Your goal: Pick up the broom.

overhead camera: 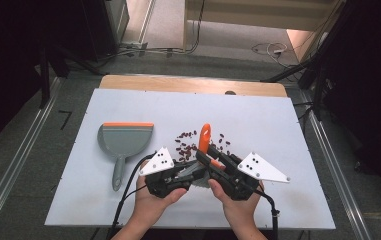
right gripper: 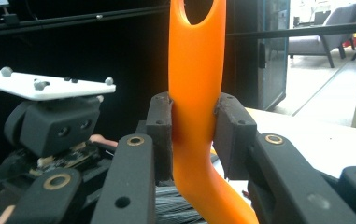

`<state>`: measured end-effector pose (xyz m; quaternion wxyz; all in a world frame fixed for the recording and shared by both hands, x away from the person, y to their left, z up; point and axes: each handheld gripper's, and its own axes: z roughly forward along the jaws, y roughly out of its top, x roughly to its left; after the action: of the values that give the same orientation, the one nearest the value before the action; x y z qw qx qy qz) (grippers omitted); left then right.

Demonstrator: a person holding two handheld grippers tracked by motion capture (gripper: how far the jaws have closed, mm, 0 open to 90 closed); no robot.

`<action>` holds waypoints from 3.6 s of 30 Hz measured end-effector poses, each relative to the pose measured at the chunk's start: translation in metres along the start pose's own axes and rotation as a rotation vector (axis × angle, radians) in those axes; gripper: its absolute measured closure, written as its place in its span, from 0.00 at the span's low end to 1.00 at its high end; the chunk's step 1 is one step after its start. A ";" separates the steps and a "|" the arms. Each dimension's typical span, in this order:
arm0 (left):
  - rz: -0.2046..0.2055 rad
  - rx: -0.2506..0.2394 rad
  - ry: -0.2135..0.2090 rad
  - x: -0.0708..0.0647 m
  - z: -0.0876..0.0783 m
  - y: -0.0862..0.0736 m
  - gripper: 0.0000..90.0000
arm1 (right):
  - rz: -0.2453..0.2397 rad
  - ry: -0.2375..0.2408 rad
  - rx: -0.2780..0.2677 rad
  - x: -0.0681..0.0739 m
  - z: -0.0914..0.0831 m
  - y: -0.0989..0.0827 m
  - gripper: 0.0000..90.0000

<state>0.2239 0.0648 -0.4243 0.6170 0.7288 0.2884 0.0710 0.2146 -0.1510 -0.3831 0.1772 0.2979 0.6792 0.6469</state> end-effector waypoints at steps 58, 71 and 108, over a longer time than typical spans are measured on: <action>0.172 0.070 -0.311 0.033 -0.058 0.016 0.92 | -0.123 0.609 0.478 -0.046 0.022 -0.006 0.49; 0.171 0.094 -0.369 0.029 -0.053 0.016 0.91 | -0.122 0.678 0.521 -0.043 0.025 -0.010 0.65; 0.087 -0.016 -0.101 0.054 -0.074 0.001 0.00 | -0.111 0.281 0.566 -0.070 0.014 0.002 0.76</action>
<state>0.2348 0.1554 -0.4197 0.6328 0.7384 0.2244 0.0629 0.2768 -0.1842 -0.3923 0.0267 0.2054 0.8654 0.4564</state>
